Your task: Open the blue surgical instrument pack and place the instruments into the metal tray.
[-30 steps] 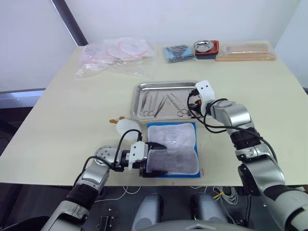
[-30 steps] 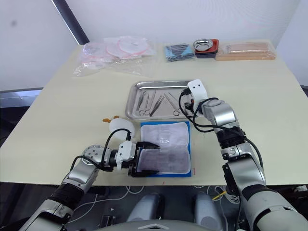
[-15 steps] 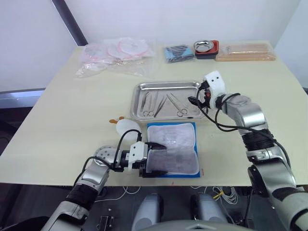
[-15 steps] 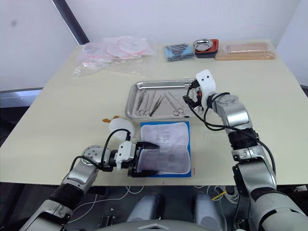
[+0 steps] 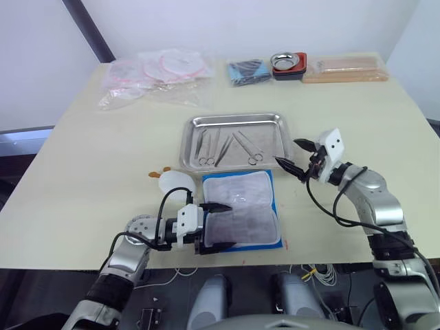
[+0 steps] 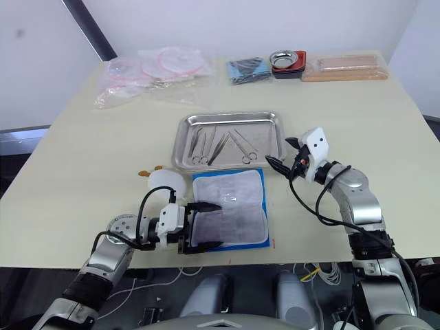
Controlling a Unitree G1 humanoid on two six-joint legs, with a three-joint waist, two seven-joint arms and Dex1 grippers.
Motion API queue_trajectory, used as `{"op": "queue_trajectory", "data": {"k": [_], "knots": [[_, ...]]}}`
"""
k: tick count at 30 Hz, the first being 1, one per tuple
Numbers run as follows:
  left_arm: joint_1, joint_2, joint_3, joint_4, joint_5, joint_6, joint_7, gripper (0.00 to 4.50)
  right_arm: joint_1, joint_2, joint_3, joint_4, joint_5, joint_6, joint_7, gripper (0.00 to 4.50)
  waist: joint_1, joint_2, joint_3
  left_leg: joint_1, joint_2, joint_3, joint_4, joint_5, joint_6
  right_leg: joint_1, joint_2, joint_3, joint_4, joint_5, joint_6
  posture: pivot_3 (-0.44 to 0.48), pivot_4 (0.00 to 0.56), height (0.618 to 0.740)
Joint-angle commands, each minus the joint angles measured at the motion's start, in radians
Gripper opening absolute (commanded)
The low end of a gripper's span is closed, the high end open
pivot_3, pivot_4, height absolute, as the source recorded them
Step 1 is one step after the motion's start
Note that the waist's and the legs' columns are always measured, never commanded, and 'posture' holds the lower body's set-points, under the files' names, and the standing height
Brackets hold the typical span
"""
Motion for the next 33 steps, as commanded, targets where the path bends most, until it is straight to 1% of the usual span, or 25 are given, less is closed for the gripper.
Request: {"op": "queue_trajectory", "data": {"k": [1,3,4,5,6,7,11,15,16,24,25,28,31,33], "knots": [[0.024,0.007,0.043,-0.03,-0.017,0.039,0.034,4.5,0.016,-0.002,-0.038,-0.067,0.054,-0.019,0.017,4.47,0.001,-0.002,0.003,0.0,0.0,0.0,0.0,0.0,0.0,0.0,0.0,0.0,0.0,0.0,0.0,0.0,0.15,0.74],[0.036,0.006,0.078,-0.112,-0.076,0.067,0.045,4.5,0.034,-0.006,-0.059,-0.08,0.086,-0.046,0.042,4.47,0.002,-0.007,0.008,-0.002,0.001,0.001,0.0,0.0,0.0,-0.001,0.001,0.0,0.0,0.0,-0.001,0.0,0.15,0.74],[0.046,0.008,0.109,-0.158,-0.115,0.093,0.062,4.5,0.044,-0.014,-0.074,-0.087,0.102,-0.055,0.055,4.47,0.002,-0.013,0.011,-0.003,0.001,0.001,0.0,0.0,0.0,-0.002,0.001,0.0,0.0,0.0,-0.001,0.0,0.15,0.74],[0.061,0.016,0.147,-0.201,-0.149,0.115,0.08,4.5,0.053,-0.022,-0.096,-0.09,0.123,-0.063,0.072,4.47,0.002,-0.016,0.015,-0.016,0.002,0.002,0.002,0.0,0.0,-0.013,0.002,0.001,0.0,0.001,-0.002,0.0,0.15,0.74],[0.079,0.026,0.184,-0.237,-0.173,0.132,0.097,4.5,0.062,-0.031,-0.118,-0.089,0.14,-0.069,0.083,4.47,0.003,-0.017,0.016,-0.017,0.002,0.003,0.002,0.0,0.0,-0.014,0.001,0.003,0.0,0.003,-0.005,0.0,0.15,0.74],[0.095,0.033,0.215,-0.267,-0.189,0.148,0.113,4.5,0.072,-0.039,-0.135,-0.087,0.154,-0.075,0.092,4.47,0.004,-0.021,0.02,-0.017,0.002,0.003,0.002,0.0,0.0,-0.014,0.001,0.003,0.0,0.003,-0.005,0.0,0.15,0.74],[0.146,0.038,0.301,-0.37,-0.241,0.228,0.193,4.5,0.113,-0.073,-0.177,-0.083,0.19,-0.09,0.129,4.47,0.006,-0.02,0.021,-0.018,0.002,0.004,0.002,-0.001,-0.001,-0.014,-0.002,0.004,-0.001,0.003,-0.005,0.0,0.15,0.74],[0.247,0.025,0.443,-0.46,-0.308,0.331,0.34,4.5,0.194,-0.125,-0.233,-0.062,0.219,-0.115,0.188,4.47,0.007,-0.022,0.022,-0.018,-0.001,0.005,0.002,-0.001,-0.001,-0.014,-0.006,0.004,-0.001,0.002,-0.004,0.0,0.15,0.74],[0.272,0.021,0.467,-0.47,-0.303,0.342,0.364,4.5,0.212,-0.136,-0.243,-0.057,0.225,-0.121,0.202,4.47,0.009,-0.022,0.022,-0.018,-0.001,0.005,0.002,-0.001,-0.001,-0.014,-0.006,0.004,-0.001,0.002,-0.004,0.0,0.15,0.74],[0.449,-0.004,0.661,-0.458,-0.291,0.395,0.484,4.5,0.376,-0.229,-0.328,-0.009,0.227,-0.171,0.293,4.47,0.023,-0.022,0.022,-0.016,-0.003,0.007,0.005,-0.001,-0.001,-0.013,-0.005,0.004,0.0,0.002,-0.003,0.0,0.15,0.74],[0.465,-0.005,0.681,-0.442,-0.269,0.4,0.507,4.5,0.395,-0.238,-0.343,0.001,0.225,-0.182,0.297,4.47,0.024,-0.022,0.022,-0.016,-0.003,0.007,0.005,-0.001,-0.001,-0.013,-0.005,0.004,0.0,0.002,-0.003,0.0,0.15,0.74],[0.489,-0.002,0.708,-0.378,-0.203,0.4,0.548,4.5,0.431,-0.244,-0.382,0.027,0.231,-0.205,0.287,4.47,0.026,-0.022,0.022,-0.015,-0.003,0.008,0.008,-0.001,-0.001,-0.012,-0.005,0.004,0.001,0.001,0.0,0.0,0.15,0.74],[0.479,0.005,0.713,-0.303,-0.162,0.405,0.574,4.5,0.467,-0.234,-0.415,0.044,0.227,-0.223,0.267,4.47,0.026,-0.023,0.022,-0.016,-0.004,0.008,0.011,-0.001,-0.001,-0.012,-0.005,0.005,0.003,0.002,0.0,0.0,0.15,0.74],[0.473,0.001,0.712,-0.278,-0.166,0.4,0.564,4.5,0.501,-0.228,-0.421,0.039,0.218,-0.239,0.26,4.47,0.026,-0.023,0.022,-0.016,-0.004,0.008,0.013,-0.001,-0.001,-0.012,-0.005,0.005,0.005,0.002,0.001,0.0,0.15,0.74]]}}
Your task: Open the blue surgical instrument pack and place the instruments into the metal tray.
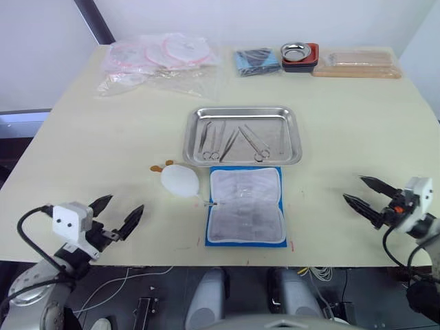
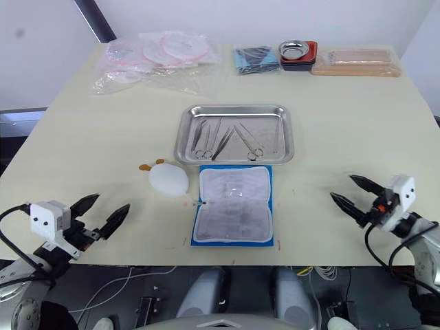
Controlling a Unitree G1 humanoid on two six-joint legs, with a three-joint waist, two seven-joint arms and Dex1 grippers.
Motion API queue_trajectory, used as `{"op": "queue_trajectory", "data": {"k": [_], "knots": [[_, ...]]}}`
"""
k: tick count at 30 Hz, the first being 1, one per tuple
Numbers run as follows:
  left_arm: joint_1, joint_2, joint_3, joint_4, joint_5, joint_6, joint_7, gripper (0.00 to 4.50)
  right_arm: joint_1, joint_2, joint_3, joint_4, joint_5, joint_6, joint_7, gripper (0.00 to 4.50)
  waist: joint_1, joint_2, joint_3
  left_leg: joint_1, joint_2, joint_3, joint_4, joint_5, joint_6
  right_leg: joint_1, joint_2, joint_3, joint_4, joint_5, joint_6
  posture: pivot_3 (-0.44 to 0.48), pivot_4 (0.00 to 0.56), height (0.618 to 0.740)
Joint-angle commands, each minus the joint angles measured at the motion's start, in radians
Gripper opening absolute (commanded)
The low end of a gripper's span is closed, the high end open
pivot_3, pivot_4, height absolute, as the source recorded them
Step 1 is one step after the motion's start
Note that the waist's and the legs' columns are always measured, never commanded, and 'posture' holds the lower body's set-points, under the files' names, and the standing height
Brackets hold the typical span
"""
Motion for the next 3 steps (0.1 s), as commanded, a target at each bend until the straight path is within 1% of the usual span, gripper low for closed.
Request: {"op": "queue_trajectory", "data": {"k": [1,3], "knots": [[-0.006,0.003,0.031,0.011,0.01,-0.007,0.002,4.5,0.044,0.004,-0.036,-0.022,0.001,-0.038,-0.012,4.47,0.0,-0.001,0.0,0.0,0.0,0.0,0.0,0.0,0.0,0.0,0.0,0.0,0.0,0.0,0.0,0.0,0.15,0.74],[-0.008,0.006,0.021,0.012,0.025,0.003,0.01,4.5,0.072,0.015,-0.039,-0.047,0.006,-0.037,-0.029,4.47,0.001,-0.001,-0.001,0.0,0.0,0.0,0.002,0.0,0.0,0.0,0.0,0.0,0.002,0.0,0.0,0.0,0.15,0.74]]}}
